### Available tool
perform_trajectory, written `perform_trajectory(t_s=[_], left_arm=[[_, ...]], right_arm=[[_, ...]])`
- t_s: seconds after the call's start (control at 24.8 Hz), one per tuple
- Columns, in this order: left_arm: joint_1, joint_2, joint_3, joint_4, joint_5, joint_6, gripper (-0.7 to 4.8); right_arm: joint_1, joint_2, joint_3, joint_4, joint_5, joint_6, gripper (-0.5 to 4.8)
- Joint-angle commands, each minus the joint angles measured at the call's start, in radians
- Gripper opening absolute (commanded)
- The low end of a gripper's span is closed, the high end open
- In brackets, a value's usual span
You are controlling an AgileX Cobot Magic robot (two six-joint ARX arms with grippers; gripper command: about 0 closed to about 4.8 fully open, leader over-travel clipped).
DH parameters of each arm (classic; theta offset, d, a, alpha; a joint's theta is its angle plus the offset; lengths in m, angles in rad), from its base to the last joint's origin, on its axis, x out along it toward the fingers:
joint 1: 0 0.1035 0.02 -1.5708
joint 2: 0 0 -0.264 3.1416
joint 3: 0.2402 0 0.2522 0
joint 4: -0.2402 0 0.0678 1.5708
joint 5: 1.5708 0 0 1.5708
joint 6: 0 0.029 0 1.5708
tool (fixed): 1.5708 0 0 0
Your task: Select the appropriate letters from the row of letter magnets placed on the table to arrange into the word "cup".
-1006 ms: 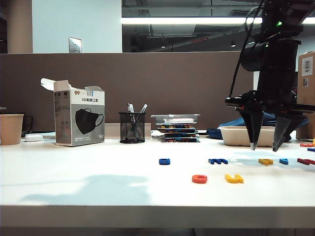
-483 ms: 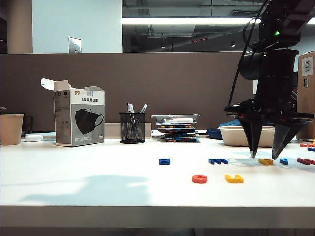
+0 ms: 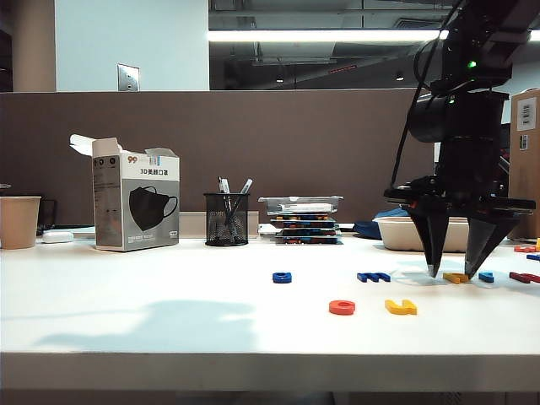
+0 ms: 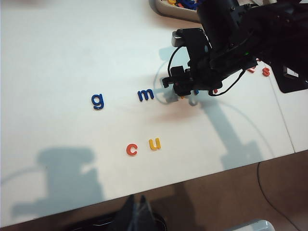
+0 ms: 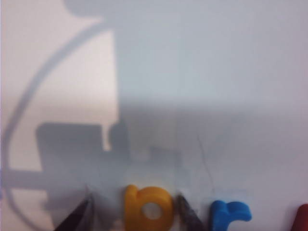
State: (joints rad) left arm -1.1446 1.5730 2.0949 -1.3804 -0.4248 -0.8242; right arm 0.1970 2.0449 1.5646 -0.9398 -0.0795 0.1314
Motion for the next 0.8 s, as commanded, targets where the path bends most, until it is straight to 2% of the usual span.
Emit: perform_trajectory(t_s=[0.04, 0.68, 0.72, 0.8], left_arm=[[0.000, -0.003, 0.002, 0.006, -0.008, 0.005, -0.05], [0.000, -0.002, 0.002, 0.006, -0.008, 0.005, -0.05], [0.000, -0.003, 0.002, 0.006, -0.008, 0.005, -0.05], [0.000, -0.003, 0.002, 0.006, -0.008, 0.005, -0.05]], right_arm=[[0.000, 0.009, -0.003, -0.027, 0.003, -0.002, 2.23], [0.000, 0.009, -0.003, -0.039, 0.003, -0.002, 2.18], [0.000, 0.009, -0.003, -0.035, 0.003, -0.003, 1.98], [0.000, 0.009, -0.003, -0.032, 0.003, -0.003, 1.97]])
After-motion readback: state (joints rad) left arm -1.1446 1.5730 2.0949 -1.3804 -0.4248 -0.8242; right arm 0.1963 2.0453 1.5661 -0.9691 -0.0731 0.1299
